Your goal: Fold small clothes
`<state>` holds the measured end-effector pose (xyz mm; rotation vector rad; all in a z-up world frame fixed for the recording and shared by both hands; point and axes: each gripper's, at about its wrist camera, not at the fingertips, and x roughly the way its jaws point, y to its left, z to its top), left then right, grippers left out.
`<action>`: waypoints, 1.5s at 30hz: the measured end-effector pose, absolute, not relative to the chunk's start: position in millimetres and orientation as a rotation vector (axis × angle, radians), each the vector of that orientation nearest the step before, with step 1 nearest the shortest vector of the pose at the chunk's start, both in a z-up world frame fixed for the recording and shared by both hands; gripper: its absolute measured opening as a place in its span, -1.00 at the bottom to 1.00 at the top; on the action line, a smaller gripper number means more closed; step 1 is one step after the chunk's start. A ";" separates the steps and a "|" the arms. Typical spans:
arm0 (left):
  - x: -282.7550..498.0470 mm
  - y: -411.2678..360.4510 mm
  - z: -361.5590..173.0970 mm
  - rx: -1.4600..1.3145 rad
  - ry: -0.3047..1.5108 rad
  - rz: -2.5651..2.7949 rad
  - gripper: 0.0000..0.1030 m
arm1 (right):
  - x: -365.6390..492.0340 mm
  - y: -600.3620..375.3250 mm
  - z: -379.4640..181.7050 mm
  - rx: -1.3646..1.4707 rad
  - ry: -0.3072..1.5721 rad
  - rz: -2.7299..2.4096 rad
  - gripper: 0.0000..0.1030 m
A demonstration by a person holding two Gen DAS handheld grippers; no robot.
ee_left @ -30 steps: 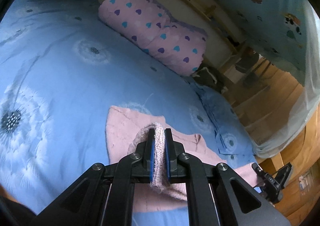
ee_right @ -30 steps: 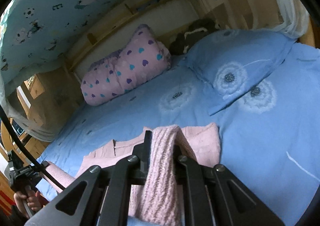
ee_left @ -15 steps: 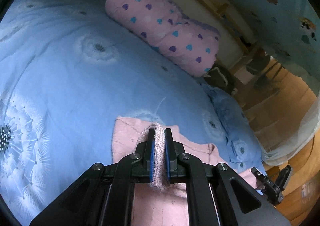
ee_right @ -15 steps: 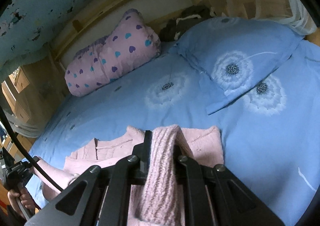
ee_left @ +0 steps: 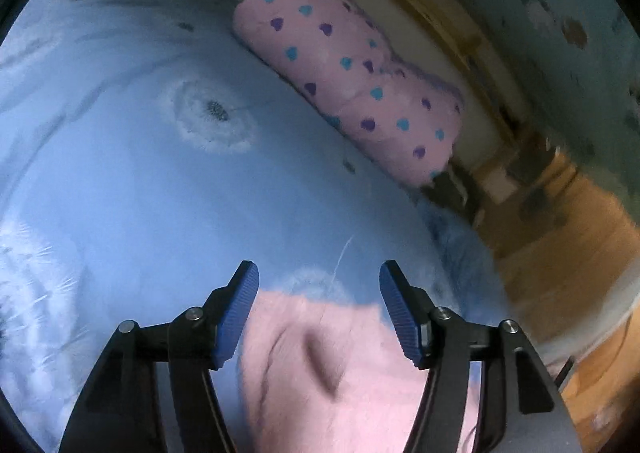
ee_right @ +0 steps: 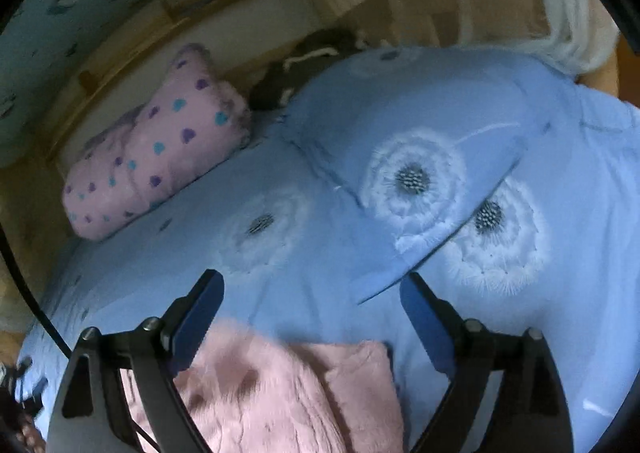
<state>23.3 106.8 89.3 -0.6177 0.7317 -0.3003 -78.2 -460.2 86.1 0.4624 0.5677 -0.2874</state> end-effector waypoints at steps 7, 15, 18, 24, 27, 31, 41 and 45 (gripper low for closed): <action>-25.4 63.5 78.7 -0.353 0.830 -0.420 -0.17 | -95.8 -429.1 80.3 0.320 0.674 -0.202 0.81; -35.7 48.1 64.2 -0.333 0.980 -0.385 -0.27 | -140.3 -408.3 77.1 0.350 0.757 -0.244 0.81; -57.6 63.0 51.1 -0.341 0.970 -0.350 -0.27 | -160.5 -415.0 67.1 0.384 0.776 -0.293 0.81; -107.4 132.7 19.1 -0.719 0.903 -0.353 -0.26 | -201.4 -434.3 33.7 0.619 0.799 -0.321 0.91; -106.4 144.5 15.7 -0.816 0.894 -0.484 -0.05 | -201.8 -434.5 17.1 0.725 0.803 -0.263 0.96; -83.0 139.8 3.9 -0.927 0.948 -0.603 0.09 | -190.4 -427.3 10.5 0.732 0.782 -0.236 0.95; -95.4 135.9 -4.8 -0.914 0.929 -0.473 -1.00 | -183.7 -414.2 4.5 0.829 0.730 -0.048 -0.41; -115.0 142.1 -3.4 -0.966 0.927 -0.533 -1.00 | -211.3 -408.9 19.0 0.781 0.682 -0.029 -0.44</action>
